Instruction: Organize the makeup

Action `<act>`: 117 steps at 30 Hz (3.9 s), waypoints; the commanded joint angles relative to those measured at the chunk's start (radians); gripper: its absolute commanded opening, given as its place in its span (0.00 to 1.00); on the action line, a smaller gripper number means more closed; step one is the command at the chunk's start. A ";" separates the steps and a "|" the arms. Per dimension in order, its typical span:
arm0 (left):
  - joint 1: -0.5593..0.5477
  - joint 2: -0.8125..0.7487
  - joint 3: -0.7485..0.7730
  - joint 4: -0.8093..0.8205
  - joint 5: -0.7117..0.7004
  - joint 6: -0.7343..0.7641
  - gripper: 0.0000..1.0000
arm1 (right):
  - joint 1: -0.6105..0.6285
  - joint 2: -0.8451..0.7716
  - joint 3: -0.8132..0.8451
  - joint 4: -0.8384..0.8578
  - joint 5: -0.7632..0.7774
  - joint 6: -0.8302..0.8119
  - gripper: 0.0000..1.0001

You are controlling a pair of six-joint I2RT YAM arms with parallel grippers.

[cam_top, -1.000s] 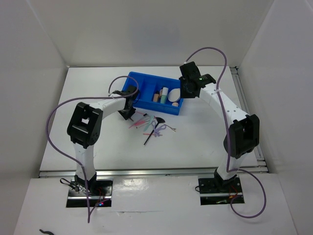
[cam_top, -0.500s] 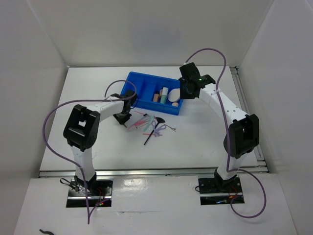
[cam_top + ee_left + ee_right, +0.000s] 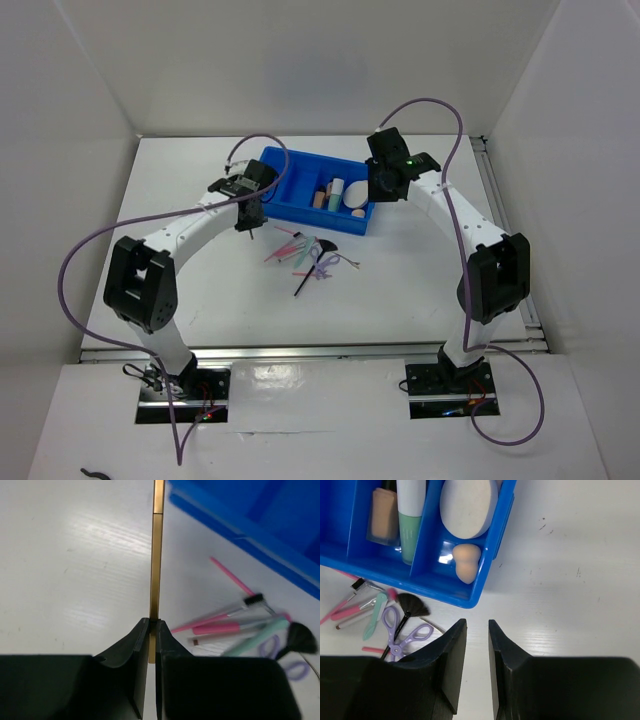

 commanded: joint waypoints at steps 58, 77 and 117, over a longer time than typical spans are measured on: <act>0.233 0.532 0.723 0.092 0.331 0.366 0.91 | -0.105 0.180 0.119 0.035 -0.126 0.105 0.84; 0.211 0.325 0.273 0.283 0.556 0.335 0.80 | -0.183 0.456 0.329 0.046 -0.054 0.075 0.69; -0.238 0.291 0.033 0.222 0.322 0.311 0.53 | -0.183 -0.093 -0.072 0.069 -0.135 0.093 0.82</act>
